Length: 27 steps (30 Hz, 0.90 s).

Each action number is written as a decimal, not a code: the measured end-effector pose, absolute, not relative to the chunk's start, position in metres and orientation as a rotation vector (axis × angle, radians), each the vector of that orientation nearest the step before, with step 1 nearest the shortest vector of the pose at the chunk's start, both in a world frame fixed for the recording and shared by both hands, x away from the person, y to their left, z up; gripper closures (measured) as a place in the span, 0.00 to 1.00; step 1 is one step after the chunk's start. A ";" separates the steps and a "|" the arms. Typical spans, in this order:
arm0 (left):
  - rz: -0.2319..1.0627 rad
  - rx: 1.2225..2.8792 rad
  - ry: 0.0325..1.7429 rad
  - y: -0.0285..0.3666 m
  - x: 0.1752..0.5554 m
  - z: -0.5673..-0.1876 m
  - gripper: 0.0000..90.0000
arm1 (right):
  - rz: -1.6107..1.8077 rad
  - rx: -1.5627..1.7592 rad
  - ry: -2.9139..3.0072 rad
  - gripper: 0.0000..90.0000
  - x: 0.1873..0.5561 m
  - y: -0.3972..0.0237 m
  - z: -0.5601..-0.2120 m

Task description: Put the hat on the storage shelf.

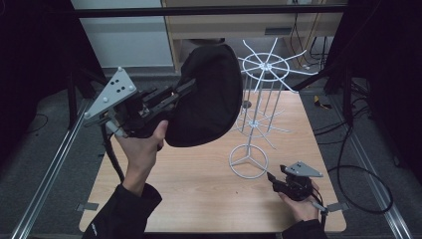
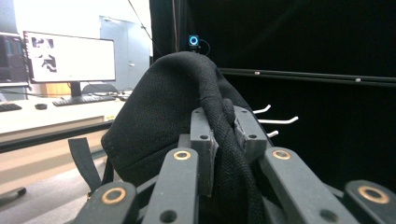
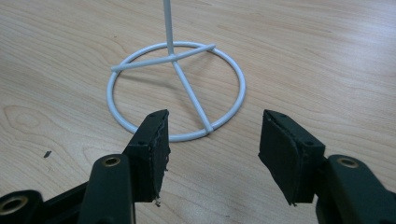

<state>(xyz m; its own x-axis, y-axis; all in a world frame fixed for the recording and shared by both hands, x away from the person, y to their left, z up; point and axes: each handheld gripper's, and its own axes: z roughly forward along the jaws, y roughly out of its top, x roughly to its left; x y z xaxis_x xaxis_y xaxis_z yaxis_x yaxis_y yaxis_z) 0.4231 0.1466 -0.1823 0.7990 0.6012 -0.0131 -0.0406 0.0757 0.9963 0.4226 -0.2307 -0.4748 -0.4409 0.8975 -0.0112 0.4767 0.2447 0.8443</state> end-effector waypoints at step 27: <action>0.426 1.555 0.566 0.143 0.451 -0.230 0.85 | 1.090 1.247 2.031 0.47 0.423 -0.229 -0.476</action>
